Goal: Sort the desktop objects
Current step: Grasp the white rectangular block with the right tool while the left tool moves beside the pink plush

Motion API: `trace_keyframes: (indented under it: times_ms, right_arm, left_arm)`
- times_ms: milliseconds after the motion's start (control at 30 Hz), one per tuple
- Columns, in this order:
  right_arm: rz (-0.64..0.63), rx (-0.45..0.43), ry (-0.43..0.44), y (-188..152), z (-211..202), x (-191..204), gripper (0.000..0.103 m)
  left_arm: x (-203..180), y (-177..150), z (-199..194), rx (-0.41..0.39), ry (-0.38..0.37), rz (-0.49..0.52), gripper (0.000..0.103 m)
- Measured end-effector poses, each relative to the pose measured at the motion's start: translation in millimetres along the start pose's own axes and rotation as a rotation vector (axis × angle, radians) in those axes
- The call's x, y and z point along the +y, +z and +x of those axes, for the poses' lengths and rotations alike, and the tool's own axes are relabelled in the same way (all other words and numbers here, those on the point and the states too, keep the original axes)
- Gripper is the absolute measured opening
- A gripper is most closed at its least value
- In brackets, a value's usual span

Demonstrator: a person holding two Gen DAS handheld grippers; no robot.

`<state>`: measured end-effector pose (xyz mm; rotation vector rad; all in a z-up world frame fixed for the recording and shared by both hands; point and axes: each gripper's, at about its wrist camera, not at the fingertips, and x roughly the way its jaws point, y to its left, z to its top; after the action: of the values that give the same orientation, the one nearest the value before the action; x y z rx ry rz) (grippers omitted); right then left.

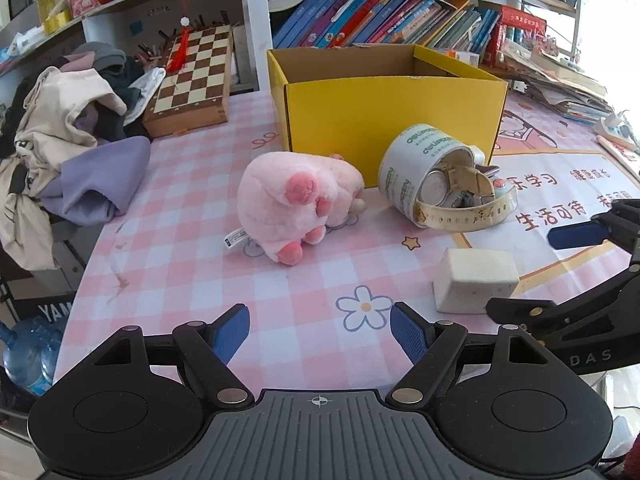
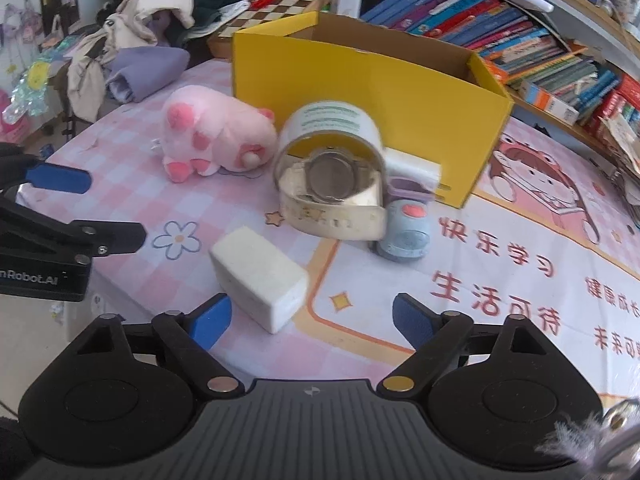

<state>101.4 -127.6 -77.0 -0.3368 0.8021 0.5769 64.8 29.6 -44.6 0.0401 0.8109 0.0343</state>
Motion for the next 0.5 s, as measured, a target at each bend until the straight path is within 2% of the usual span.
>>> trace_keyframes:
  times_ms: [67,333,500]
  right_arm:
    - [-0.02,0.002,0.023,1.8,3.3,3.9,0.074]
    - [-0.073,0.01,0.08,9.1,20.2,16.5,0.049]
    - [-0.084,0.007,0.097,10.6,20.3,14.3,0.042]
  left_arm:
    - [0.4,1.0,1.2,0.001,0.003,0.002,0.079]
    - [8.2,8.1,5.4,-0.004,0.031,-0.009,0.079]
    - [18.6,19.7,17.7,-0.01,0.046,0.0,0.08]
